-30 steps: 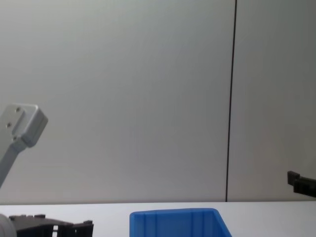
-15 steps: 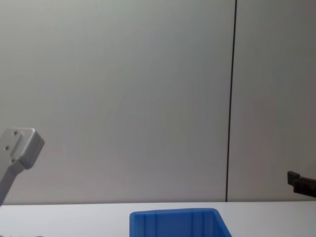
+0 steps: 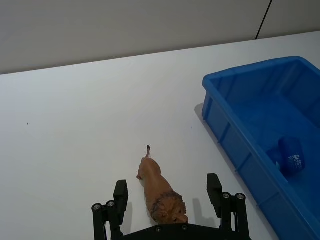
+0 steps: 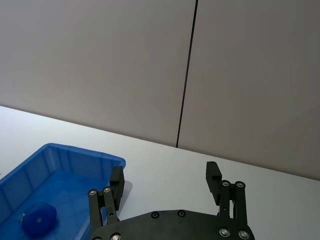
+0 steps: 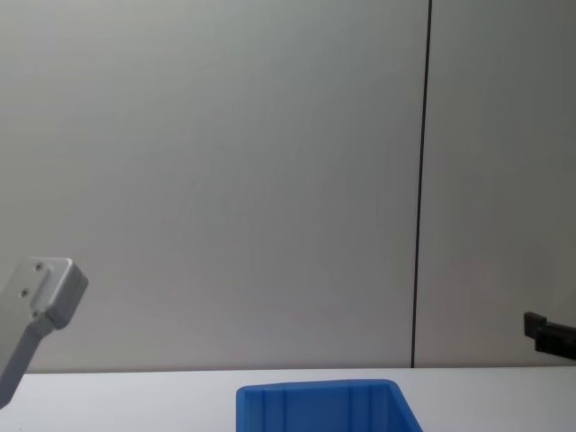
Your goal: Pick up the two dolls from the table and place them into the box.
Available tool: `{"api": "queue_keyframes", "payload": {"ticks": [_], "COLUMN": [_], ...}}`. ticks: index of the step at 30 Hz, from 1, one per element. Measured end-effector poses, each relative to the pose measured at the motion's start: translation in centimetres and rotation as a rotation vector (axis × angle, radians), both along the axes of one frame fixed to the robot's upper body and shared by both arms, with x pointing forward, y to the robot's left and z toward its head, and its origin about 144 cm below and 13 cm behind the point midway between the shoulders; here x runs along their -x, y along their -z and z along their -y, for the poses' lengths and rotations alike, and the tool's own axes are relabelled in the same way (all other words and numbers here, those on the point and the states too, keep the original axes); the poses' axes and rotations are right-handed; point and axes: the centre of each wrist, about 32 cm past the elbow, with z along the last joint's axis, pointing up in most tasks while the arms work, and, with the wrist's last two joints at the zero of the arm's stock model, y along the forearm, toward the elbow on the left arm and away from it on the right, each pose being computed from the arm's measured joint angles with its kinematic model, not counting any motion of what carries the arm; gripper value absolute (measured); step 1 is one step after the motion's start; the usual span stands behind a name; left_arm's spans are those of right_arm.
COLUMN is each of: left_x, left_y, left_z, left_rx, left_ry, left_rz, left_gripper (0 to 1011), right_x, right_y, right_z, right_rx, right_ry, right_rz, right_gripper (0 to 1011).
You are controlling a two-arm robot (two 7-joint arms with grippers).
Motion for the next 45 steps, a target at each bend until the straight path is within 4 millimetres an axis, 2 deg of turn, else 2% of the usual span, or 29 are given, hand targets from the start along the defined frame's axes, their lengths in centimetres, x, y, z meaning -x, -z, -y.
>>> {"api": "queue_keyframes", "payload": {"ticks": [12, 19, 21, 27, 30, 38, 45], "left_x": [-1.2, -1.7, -1.9, -2.1, -2.2, -2.2, -2.0], "left_y": [0.9, 1.2, 1.3, 1.3, 1.3, 0.5, -0.6], "left_z": [0.0, 0.2, 0.3, 0.4, 0.5, 0.8, 1.0], "left_rx": [-0.002, -0.01, -0.013, -0.024, -0.036, -0.088, -0.146], "left_ry": [0.002, 0.006, 0.006, 0.007, 0.008, 0.005, 0.014], "left_rz": [-0.033, -0.049, -0.053, -0.059, -0.06, -0.043, -0.002], "left_gripper": [994, 867, 762, 606, 477, 386, 345], "right_x": [0.0, 0.0, 0.0, 0.0, 0.0, 0.0, 0.0], "right_y": [0.0, 0.0, 0.0, 0.0, 0.0, 0.0, 0.0], "right_z": [0.0, 0.0, 0.0, 0.0, 0.0, 0.0, 0.0], "right_rx": [0.0, 0.0, 0.0, 0.0, 0.0, 0.0, 0.0], "right_ry": [0.0, 0.0, 0.0, 0.0, 0.0, 0.0, 0.0], "right_rz": [0.0, 0.0, 0.0, 0.0, 0.0, 0.0, 0.0], "right_gripper": [1003, 1003, 1004, 1003, 1003, 1003, 1003]}}
